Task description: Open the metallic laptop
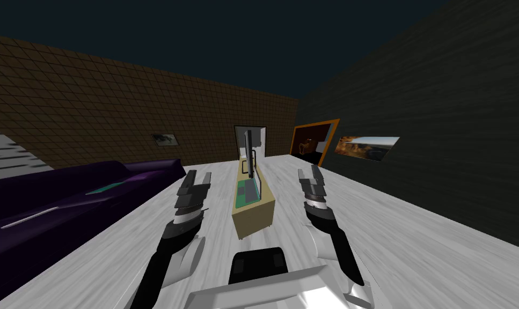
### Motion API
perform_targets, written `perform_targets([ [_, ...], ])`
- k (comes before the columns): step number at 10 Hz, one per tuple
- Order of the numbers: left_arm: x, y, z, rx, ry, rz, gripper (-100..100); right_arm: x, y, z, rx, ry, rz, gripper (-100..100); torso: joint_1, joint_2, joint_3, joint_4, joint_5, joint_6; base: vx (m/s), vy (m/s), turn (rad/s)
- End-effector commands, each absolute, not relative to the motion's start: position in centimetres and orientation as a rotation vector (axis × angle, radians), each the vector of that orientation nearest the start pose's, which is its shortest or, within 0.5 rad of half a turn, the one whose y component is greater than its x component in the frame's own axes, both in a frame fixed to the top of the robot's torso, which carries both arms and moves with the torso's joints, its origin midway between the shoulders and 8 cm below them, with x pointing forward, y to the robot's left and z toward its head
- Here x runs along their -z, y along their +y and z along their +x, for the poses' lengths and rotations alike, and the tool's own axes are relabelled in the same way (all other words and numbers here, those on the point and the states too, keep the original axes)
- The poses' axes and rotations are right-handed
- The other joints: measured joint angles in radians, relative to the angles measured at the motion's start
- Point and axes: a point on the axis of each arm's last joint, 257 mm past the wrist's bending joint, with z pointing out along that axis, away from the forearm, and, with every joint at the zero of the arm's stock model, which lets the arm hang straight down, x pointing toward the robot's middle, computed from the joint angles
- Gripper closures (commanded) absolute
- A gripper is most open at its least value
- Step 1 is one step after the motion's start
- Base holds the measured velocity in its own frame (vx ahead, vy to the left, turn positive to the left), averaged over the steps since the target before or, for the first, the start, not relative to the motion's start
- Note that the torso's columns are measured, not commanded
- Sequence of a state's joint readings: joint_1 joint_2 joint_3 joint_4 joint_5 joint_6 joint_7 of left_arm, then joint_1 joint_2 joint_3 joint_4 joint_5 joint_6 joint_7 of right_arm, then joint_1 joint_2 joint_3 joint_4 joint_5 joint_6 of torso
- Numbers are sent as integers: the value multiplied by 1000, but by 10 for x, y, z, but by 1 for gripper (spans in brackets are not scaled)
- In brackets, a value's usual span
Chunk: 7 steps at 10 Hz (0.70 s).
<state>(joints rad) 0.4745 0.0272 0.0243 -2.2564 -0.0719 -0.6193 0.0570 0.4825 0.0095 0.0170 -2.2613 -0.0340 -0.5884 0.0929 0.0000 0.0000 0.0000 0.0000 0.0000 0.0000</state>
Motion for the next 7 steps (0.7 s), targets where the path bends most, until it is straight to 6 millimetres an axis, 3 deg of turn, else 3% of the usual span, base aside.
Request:
perform_targets([
  [1, -43, 267, 330, 1327, 586, -512, 0, -38, -276, 333, -1276, 543, 588, 0, 0, 40, -82, 41, 0, 0, 0, 0, 0],
  [7, -43, 267, 330, 1327, 585, -511, 0, -38, -276, 333, -1276, 543, 588, 0, 0, 470, -939, 470, 0, 0, 0, 0, 0],
])
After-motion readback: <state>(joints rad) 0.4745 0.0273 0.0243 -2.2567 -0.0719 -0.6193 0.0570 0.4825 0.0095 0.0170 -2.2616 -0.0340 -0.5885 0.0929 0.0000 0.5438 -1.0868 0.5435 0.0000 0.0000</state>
